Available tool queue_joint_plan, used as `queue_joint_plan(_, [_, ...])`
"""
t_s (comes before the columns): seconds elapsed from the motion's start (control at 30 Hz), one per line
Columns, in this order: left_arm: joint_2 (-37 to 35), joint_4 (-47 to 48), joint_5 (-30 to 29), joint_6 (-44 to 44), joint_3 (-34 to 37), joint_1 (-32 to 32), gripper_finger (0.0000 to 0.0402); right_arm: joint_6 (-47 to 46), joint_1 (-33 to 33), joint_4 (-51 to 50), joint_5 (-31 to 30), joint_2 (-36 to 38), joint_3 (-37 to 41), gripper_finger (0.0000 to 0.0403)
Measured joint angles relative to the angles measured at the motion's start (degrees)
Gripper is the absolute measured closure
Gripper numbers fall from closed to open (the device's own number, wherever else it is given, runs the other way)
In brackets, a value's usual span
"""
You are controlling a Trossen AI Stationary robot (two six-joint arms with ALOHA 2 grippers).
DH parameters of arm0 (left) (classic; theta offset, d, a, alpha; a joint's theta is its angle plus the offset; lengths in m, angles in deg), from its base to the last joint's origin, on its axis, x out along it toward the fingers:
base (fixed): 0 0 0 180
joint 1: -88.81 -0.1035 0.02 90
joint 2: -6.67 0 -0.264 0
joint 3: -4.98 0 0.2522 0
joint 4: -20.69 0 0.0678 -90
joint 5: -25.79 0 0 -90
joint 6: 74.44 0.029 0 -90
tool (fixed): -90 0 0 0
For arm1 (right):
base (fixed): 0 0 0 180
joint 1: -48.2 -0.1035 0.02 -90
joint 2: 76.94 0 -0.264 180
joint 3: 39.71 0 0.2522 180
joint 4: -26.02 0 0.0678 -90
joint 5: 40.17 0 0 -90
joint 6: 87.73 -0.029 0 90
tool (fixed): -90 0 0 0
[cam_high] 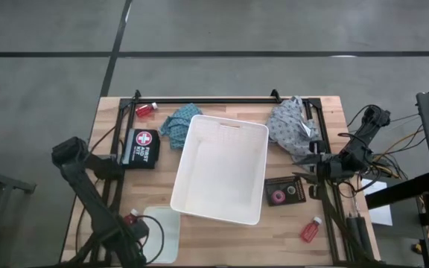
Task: Pick & place medical supplies in basket/bin
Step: Put the violet bandage into the black bin
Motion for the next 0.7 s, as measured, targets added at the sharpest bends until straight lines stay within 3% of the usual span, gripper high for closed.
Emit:
queue_joint_plan(0.2, [0.0,-13.7,8.4,-0.3,7.1,-0.2,0.0218,0.0,0.0,0.0,0.0,0.0,0.0,0.0286])
queue_joint_plan(0.3, [0.0,-18.8,9.2,-0.5,9.2,-0.2,0.0218,0.0,0.0,0.0,0.0,0.0,0.0,0.0283])
queue_joint_plan(0.7, [-0.1,-16.9,9.0,-3.1,10.4,-0.6,0.0218,0.0,0.0,0.0,0.0,0.0,0.0,0.0281])
